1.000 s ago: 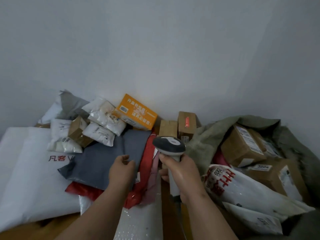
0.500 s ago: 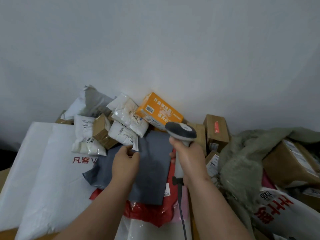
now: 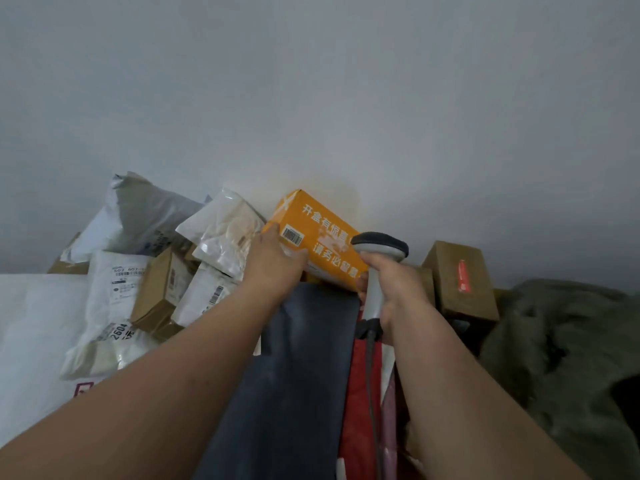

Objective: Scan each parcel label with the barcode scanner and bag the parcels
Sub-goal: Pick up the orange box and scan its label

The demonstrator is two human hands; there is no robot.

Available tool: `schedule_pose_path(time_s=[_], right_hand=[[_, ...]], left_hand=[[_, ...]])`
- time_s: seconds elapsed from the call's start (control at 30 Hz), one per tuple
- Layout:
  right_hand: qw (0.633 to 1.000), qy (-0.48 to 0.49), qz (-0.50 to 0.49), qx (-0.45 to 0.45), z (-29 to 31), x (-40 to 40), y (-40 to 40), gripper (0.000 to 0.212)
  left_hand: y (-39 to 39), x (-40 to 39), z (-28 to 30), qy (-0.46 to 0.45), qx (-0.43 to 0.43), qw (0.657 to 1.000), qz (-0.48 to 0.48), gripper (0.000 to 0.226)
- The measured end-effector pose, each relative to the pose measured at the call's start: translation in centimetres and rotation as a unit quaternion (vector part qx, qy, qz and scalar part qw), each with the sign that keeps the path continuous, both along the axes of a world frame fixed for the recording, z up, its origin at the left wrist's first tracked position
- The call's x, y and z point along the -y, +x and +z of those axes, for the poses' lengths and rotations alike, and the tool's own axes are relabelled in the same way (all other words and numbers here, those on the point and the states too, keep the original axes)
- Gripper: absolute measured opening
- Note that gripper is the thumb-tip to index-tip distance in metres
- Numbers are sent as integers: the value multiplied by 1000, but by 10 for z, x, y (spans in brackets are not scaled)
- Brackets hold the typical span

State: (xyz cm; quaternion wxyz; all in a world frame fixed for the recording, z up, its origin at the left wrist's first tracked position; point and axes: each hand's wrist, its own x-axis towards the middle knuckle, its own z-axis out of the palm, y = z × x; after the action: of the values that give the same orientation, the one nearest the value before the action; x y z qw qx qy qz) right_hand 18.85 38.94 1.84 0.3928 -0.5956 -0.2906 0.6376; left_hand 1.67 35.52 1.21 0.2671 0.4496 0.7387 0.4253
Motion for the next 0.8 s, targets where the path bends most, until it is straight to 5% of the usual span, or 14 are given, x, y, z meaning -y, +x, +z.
schedule_pose_path(time_s=[0.17,0.47,0.7,0.8], right_hand=[[999,-27,5,-36,-35,-35,5,41],[984,-85,71,-137,-72,-42,14,11],[980,-47,35,-189,-64,-28,17,20],[975,-15,29,-220,-49,-13,18,27]], left_hand=[[-10,-43,-10,-46,-77,996,20,82],[-13,-55,-38,10,13,995,99,51],[-10,-47,-30,61,79,981,166,33],[-11,-27,-18,97,137,968,187,42]])
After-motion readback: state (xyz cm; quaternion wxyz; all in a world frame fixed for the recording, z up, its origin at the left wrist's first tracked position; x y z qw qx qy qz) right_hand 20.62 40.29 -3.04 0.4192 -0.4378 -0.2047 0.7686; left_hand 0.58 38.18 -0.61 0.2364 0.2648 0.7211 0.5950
